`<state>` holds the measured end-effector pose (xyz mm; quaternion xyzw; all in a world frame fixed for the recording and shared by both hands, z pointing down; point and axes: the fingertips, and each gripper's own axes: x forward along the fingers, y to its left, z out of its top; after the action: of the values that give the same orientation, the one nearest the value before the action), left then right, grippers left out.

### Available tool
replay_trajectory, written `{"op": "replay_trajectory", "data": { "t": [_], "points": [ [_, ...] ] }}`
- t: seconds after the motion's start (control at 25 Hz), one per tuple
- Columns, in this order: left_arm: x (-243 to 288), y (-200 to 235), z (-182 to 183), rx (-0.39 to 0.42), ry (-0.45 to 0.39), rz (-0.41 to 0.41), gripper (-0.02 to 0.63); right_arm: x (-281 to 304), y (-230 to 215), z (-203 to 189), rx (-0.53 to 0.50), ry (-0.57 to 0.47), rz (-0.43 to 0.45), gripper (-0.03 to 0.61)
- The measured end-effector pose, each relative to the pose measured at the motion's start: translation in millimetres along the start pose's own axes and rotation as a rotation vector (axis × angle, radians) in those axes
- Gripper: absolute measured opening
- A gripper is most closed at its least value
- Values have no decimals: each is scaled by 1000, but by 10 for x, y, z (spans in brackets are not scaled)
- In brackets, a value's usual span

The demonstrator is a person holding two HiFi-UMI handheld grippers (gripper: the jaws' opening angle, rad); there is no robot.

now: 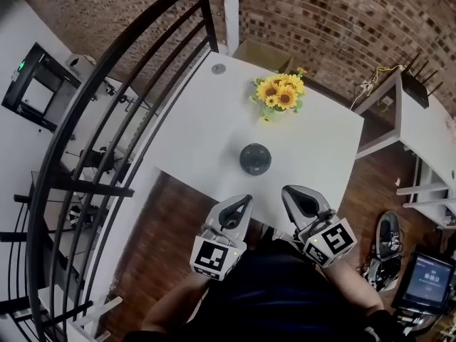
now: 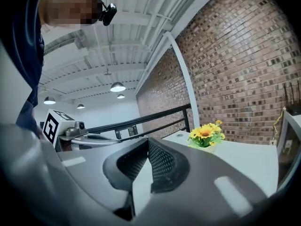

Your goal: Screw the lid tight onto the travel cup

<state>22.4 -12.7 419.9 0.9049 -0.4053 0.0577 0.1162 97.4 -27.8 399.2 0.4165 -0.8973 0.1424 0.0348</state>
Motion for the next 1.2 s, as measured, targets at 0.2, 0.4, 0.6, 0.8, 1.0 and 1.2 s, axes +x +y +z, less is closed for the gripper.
{"op": "replay_trajectory", "data": {
  "t": [0.2, 0.4, 0.6, 0.8, 1.0, 1.2],
  "points": [
    [26, -106, -140, -69, 39, -7, 3, -41, 15, -40, -26, 8, -3, 11],
    [47, -191, -220, -49, 44, -22, 3, -75, 37, -77, -37, 14, 1, 11],
    [40, -179, -244, -65, 52, -20, 3, -63, 19, -124, 16, 23, 0, 11],
    [17, -193, -259, -69, 56, -16, 3, -91, 40, -140, -5, 37, 0, 11],
    [61, -147, -269, -70, 58, -14, 3, -57, 15, -175, -18, 48, -3, 11],
    [18, -105, -296, -72, 58, -7, 3, -52, 36, -196, -15, 51, -13, 11]
  ]
}}
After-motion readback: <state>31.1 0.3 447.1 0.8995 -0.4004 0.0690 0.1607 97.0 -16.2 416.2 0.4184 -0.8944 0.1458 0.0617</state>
